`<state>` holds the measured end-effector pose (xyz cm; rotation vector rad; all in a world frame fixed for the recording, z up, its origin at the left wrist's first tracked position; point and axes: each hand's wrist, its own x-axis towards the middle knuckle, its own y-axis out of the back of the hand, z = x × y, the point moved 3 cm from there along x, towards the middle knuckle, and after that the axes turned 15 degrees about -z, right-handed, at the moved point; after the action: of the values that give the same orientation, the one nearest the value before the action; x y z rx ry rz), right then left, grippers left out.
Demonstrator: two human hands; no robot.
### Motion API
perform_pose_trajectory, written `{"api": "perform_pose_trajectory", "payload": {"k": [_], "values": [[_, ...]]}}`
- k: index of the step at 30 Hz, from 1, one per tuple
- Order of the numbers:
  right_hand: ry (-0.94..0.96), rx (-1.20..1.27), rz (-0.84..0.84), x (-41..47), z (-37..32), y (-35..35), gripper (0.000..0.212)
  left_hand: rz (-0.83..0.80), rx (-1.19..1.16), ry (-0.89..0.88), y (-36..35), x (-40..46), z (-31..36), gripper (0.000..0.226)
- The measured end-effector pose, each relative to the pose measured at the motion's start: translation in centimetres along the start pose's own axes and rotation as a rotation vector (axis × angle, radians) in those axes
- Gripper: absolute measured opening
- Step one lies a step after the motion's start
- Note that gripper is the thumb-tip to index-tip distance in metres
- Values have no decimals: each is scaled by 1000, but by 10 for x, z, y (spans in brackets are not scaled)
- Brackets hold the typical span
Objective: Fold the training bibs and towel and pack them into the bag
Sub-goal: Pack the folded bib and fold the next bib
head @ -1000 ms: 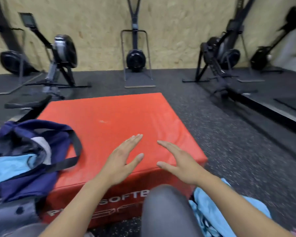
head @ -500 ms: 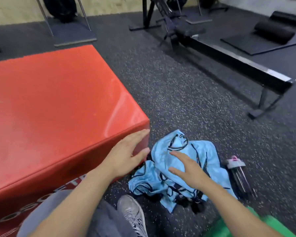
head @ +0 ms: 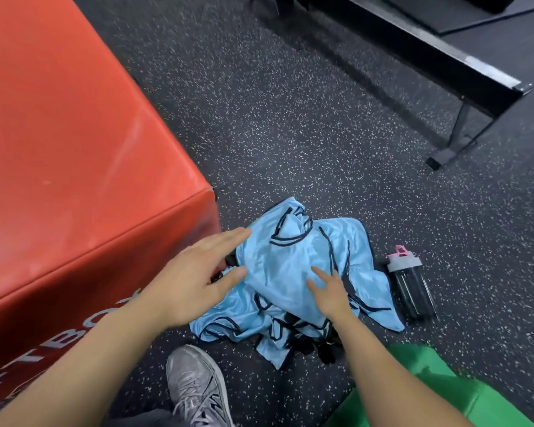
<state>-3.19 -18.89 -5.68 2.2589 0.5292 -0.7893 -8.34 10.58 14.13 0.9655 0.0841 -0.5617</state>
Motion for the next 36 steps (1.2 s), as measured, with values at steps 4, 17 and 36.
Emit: {"api": "perform_pose_trajectory", "payload": {"k": [4, 17, 36], "values": [[-104, 105, -66, 26, 19, 6, 48, -27, -28, 26, -4, -3, -12, 70], [308, -297, 89, -35, 22, -33, 27, -85, -38, 25, -13, 6, -9, 70], [331, 262, 360, -39, -31, 72, 15, -52, 27, -33, 11, 0, 41, 63]]}}
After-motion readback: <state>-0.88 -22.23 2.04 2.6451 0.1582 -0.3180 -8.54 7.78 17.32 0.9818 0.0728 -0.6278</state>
